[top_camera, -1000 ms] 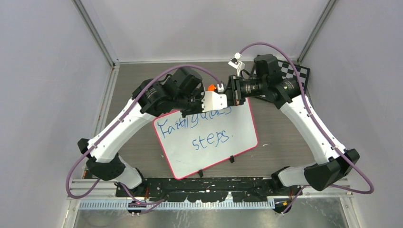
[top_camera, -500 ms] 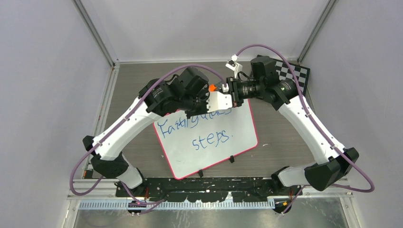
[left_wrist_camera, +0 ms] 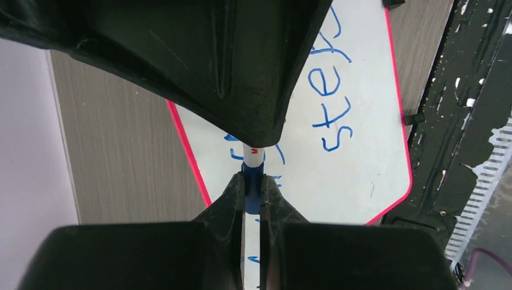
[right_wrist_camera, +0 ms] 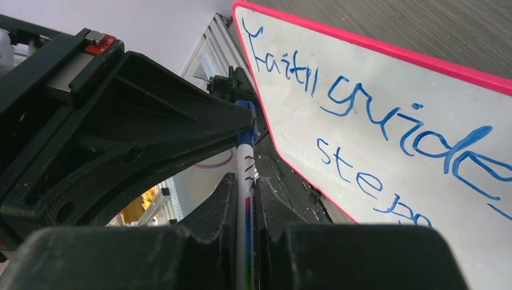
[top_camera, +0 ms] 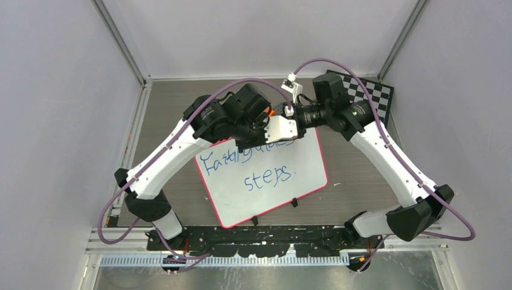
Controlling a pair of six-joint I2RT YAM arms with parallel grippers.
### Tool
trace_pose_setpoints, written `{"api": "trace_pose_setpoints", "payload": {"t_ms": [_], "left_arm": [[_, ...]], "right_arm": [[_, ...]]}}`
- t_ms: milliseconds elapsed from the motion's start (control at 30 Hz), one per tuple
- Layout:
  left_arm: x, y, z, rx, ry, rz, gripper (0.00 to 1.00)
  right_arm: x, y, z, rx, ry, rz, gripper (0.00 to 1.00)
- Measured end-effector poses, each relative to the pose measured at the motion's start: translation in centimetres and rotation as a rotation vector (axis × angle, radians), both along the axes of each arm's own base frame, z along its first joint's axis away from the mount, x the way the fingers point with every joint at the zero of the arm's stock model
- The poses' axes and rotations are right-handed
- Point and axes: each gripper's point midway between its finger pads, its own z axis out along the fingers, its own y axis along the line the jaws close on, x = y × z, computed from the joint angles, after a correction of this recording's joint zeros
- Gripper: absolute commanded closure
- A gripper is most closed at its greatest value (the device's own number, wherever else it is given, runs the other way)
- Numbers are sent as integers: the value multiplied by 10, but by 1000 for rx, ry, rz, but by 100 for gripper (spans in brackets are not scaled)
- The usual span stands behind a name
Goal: Write a sentence on the whiteboard
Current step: Close the whiteboard marker at the center of the board.
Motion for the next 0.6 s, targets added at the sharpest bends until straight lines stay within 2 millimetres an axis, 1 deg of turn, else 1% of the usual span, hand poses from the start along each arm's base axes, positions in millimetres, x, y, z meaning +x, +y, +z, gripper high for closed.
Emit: {"api": "trace_pose_setpoints", "payload": {"t_ms": [100,200,233,300,367,467,533,600], "left_arm": [[-3,-1,1,-6,12,-8,99],[-4,-2,4,-17,12,-12,90],[-4,-2,4,-22,13,-12,85],[-3,-3,6,-31,12,-14,68],[0,-6,8,-59,17,-15,56],[8,-7,16,-142,52,2,42],[20,3,23,-194,68,46,31],[31,18,30,-245,72,91,24]], "right_arm": [[-2,-1,0,-12,-16,10,100],[-2,-3,4,-13,-38,17,100],[-2,-3,5,-12,-41,17,100],[-1,-5,6,-11,-42,16,100],[2,-8,7,-10,-45,6,100],[10,-14,8,-8,-49,-19,100],[19,-21,10,-2,-54,-50,100],[28,-27,13,8,-60,-80,100]]}}
